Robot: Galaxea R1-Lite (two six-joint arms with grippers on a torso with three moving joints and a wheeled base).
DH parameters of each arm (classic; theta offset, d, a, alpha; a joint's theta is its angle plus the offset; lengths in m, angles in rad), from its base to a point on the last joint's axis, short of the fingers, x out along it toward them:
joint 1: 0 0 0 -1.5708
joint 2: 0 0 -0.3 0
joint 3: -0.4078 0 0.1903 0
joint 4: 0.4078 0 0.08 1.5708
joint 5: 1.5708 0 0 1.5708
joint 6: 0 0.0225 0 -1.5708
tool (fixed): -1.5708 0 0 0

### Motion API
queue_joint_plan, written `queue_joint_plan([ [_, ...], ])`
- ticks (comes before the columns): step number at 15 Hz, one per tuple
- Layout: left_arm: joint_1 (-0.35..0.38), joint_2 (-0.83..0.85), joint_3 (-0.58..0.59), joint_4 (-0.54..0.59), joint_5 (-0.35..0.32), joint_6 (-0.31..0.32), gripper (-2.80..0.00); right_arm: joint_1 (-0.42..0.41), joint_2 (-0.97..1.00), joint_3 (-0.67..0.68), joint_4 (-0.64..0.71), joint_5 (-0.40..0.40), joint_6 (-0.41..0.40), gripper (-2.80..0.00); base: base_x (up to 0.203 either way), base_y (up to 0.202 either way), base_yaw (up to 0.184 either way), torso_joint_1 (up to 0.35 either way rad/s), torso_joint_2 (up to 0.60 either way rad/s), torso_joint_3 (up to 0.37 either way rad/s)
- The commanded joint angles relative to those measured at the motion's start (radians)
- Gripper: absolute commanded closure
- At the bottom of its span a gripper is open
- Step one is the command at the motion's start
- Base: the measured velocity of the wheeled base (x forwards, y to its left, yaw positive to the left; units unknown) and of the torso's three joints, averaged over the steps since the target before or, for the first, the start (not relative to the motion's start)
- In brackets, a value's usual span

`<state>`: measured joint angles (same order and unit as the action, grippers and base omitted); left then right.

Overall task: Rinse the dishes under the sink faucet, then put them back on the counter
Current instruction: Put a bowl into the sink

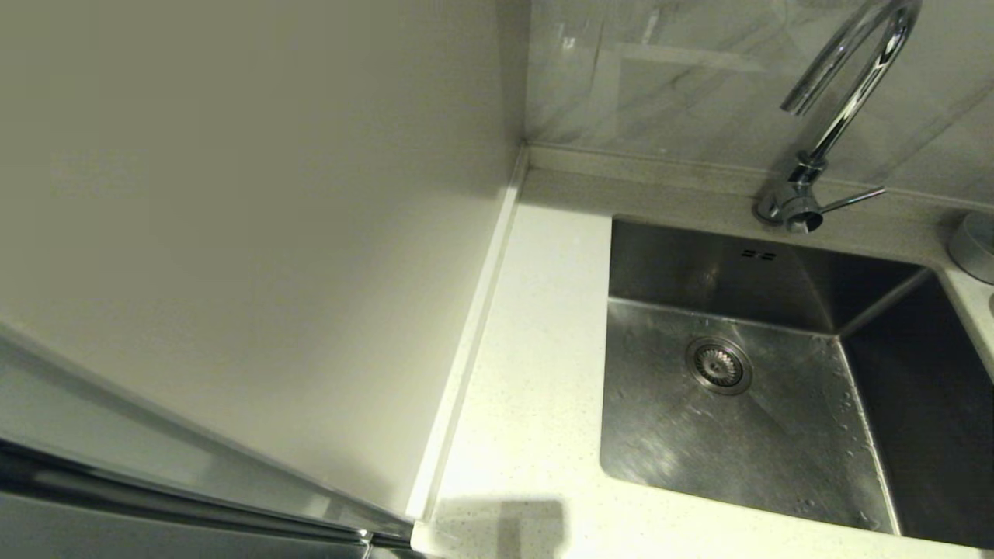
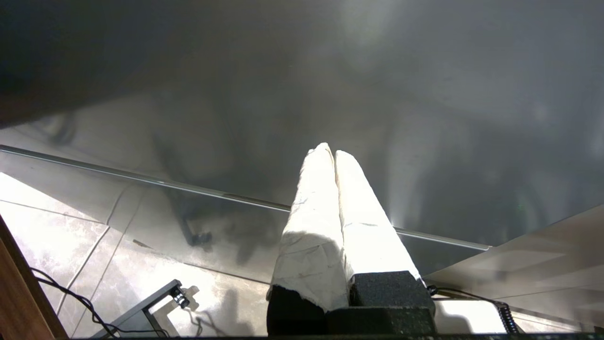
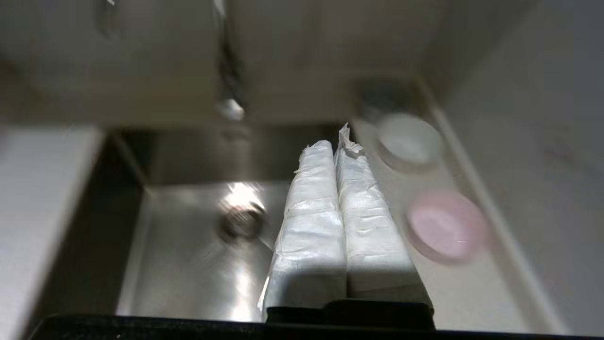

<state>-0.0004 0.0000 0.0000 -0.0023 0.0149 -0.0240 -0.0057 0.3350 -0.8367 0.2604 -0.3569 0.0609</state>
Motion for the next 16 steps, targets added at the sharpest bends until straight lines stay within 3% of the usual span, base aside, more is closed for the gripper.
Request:
queue_joint_plan([
  [1, 0.000, -0.003, 0.000, -0.001, 0.000, 0.000, 0.00, 0.000, 0.194, -0.157, 0.233, -0.061, -0.035, 0.00, 0.000, 0.000, 0.000, 0.000, 0.00, 0.000],
  [6, 0.000, -0.003, 0.000, -0.001, 0.000, -0.001, 0.00, -0.003, 0.493, -0.371, 0.375, -0.114, -0.145, 0.00, 0.000, 0.000, 0.000, 0.000, 0.00, 0.000],
  [10, 0.000, -0.005, 0.000, -0.001, 0.000, -0.001, 0.00, -0.012, 0.701, -0.698, 0.518, -0.037, -0.185, 0.00, 0.000, 0.000, 0.000, 0.000, 0.00, 0.000],
  [12, 0.000, -0.003, 0.000, -0.001, 0.000, -0.001, 0.00, -0.067, 0.827, -0.885, 0.612, 0.058, -0.188, 0.00, 0.000, 0.000, 0.000, 0.000, 0.00, 0.000],
  [16, -0.001, -0.003, 0.000, -0.001, 0.000, -0.001, 0.00, -0.432, 1.026, -1.115, 0.809, 0.514, -0.190, 0.00, 0.000, 0.000, 0.000, 0.000, 0.00, 0.000],
])
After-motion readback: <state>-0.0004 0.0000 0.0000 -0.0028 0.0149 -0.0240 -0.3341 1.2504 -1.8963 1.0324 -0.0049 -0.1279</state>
